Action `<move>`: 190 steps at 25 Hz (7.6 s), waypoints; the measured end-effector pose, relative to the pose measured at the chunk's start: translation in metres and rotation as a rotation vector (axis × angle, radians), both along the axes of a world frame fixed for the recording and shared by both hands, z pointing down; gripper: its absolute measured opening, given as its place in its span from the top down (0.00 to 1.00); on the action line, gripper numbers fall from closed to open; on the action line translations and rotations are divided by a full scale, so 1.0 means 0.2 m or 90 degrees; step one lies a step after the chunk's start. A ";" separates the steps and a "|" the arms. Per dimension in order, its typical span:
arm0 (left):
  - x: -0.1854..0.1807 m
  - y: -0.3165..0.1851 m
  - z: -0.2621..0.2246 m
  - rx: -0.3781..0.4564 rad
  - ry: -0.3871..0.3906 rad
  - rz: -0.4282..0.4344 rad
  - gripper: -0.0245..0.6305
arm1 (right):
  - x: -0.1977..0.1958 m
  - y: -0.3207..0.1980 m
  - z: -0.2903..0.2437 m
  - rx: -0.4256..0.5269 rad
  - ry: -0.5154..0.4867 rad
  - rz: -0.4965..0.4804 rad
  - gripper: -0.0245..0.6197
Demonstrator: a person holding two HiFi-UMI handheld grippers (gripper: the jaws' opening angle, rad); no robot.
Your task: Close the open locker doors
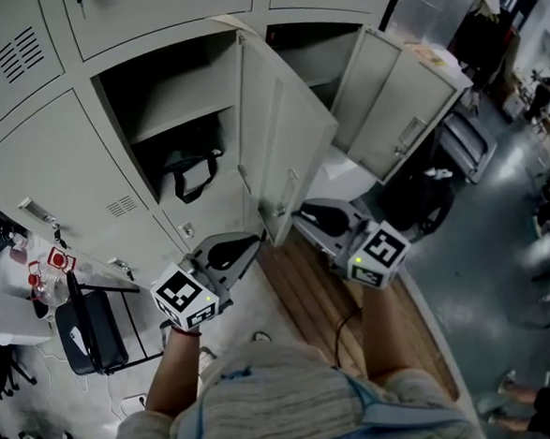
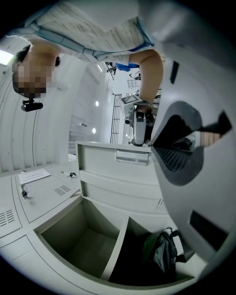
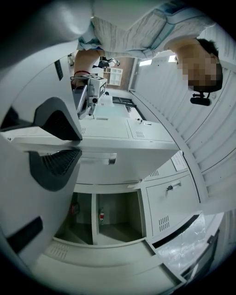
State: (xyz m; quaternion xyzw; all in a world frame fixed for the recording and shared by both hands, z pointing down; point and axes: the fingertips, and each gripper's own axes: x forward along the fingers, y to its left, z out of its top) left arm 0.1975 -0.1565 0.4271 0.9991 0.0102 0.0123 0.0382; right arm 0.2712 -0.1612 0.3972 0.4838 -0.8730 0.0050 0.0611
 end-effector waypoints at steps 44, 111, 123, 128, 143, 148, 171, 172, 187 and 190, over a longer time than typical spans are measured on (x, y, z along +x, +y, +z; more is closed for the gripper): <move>-0.94 -0.53 0.00 0.002 -0.012 -0.169 0.96 | -1.01 -0.98 0.03 0.024 0.045 0.065 0.87; 0.49 -0.08 -0.05 0.053 -0.006 0.104 0.96 | 0.61 -0.16 0.00 0.003 -0.014 0.316 0.87; 1.01 0.04 -0.07 0.047 -0.010 0.156 0.96 | 1.41 0.16 0.05 0.000 -0.017 0.438 0.86; 1.12 0.00 -0.08 0.044 -0.008 0.143 0.96 | 1.57 0.15 0.08 -0.016 -0.012 0.439 0.85; 1.17 -0.04 -0.07 0.035 -0.007 0.132 0.96 | 2.00 0.09 0.05 -0.028 -0.016 0.474 0.81; 1.16 -0.04 -0.07 0.038 -0.007 0.133 0.96 | 2.05 0.04 0.06 -0.035 0.002 0.471 0.81; 1.08 -0.01 -0.06 0.038 -0.013 0.131 0.96 | 1.79 0.07 0.08 -0.042 -0.021 0.391 0.82; 1.07 -0.01 -0.06 0.038 -0.013 0.128 0.96 | 1.75 0.07 0.08 -0.042 -0.017 0.381 0.82; 0.87 -0.07 -0.09 0.048 -0.008 0.090 0.96 | 1.36 0.04 0.05 -0.035 0.013 0.278 0.82; 0.83 -0.08 -0.09 0.050 -0.007 0.082 0.96 | 1.29 0.02 0.05 -0.032 0.021 0.259 0.82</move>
